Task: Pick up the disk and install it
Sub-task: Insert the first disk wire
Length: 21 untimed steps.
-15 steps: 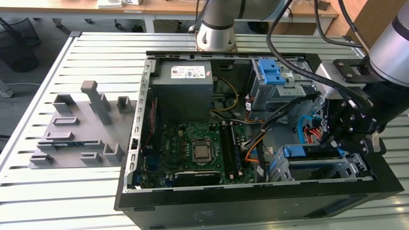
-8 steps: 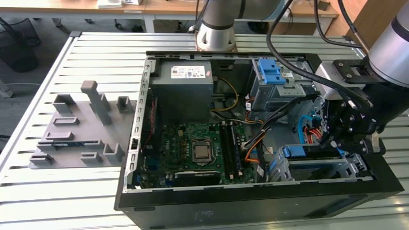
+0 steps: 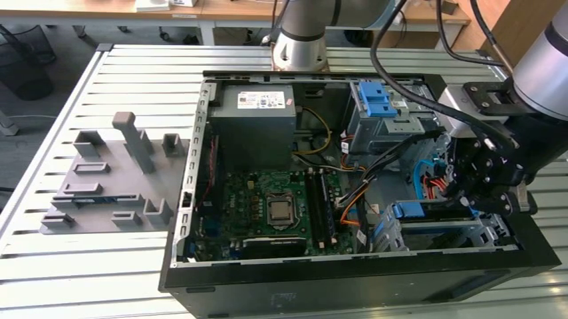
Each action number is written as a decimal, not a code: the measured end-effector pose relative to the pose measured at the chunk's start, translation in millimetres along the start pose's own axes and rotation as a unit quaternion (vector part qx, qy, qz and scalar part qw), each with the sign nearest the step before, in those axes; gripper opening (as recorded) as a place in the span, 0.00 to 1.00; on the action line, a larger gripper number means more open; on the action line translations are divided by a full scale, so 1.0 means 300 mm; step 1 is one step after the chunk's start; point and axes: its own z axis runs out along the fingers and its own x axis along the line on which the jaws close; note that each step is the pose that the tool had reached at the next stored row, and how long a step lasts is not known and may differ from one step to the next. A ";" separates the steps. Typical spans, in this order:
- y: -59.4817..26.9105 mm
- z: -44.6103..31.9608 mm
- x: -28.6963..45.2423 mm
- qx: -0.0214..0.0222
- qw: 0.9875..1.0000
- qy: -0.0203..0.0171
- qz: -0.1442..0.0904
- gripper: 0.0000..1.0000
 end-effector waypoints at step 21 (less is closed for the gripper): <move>-0.001 -0.038 -0.001 0.000 1.000 0.000 0.000 0.11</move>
